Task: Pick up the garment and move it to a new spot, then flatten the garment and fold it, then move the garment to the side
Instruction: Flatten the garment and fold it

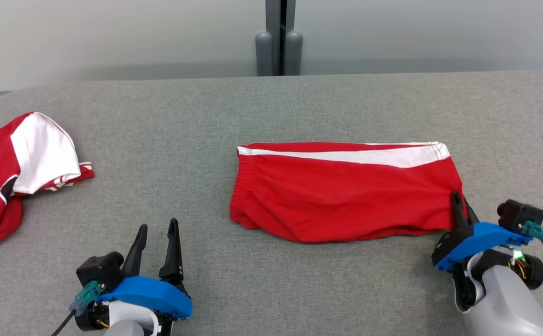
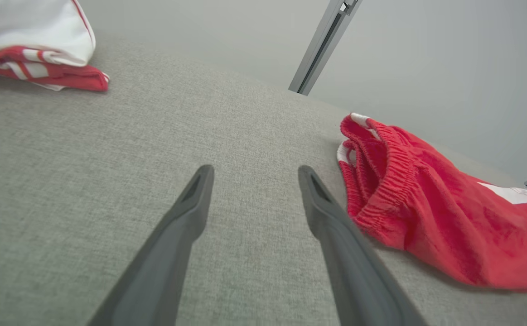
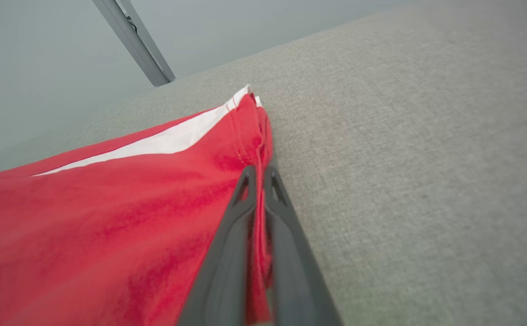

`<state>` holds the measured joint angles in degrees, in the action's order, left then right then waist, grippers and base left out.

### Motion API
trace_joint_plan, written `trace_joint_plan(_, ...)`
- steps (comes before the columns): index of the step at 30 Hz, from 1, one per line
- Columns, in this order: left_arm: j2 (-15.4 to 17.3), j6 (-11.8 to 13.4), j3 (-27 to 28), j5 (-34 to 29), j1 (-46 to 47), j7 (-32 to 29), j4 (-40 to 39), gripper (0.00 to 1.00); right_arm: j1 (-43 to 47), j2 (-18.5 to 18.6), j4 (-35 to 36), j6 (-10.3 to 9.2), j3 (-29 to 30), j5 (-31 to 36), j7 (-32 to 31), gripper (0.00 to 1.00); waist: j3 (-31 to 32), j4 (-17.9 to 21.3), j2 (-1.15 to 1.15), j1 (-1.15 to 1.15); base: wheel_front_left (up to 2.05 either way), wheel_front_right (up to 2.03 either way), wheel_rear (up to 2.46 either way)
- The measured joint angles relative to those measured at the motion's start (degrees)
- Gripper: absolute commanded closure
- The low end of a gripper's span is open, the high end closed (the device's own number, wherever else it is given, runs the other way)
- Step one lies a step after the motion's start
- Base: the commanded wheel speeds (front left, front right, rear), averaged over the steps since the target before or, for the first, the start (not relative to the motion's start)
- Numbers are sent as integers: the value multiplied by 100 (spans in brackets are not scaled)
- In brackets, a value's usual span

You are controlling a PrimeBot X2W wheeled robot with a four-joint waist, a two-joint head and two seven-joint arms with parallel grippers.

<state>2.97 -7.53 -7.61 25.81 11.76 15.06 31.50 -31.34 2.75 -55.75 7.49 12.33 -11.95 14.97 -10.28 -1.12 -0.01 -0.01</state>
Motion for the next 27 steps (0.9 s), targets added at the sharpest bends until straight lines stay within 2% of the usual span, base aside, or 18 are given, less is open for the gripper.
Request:
trace_joint_plan(5,-3,0,-12,41,-76,1,25,0,152,33,649,0,-348,-43,4,100,17,-13,1,1,0,0,0)
trace_joint_plan(9,-2,0,-33,45,-82,0,74,0,32,25,1188,-1,-905,-152,-58,100,17,-138,1,1,0,0,0)
trace_joint_plan(17,-2,0,-105,123,-81,1,136,0,-81,3,2158,-1,-3031,-1276,-372,100,61,-553,1,1,0,0,0)
trace_joint_plan(25,-2,0,-201,127,-34,0,168,0,-10,3,2114,-1,-4394,-2101,-344,100,-5,-871,2,1,0,0,0)
trace_joint_plan(26,-2,0,-198,96,-25,0,172,0,-14,5,2147,-1,-4707,-2447,-245,0,-11,-884,2,1,0,0,0)
trace_joint_plan(27,-2,0,-190,78,-18,0,172,0,-21,4,2184,-1,-4862,-2584,-194,0,-12,-874,1,1,0,0,0)
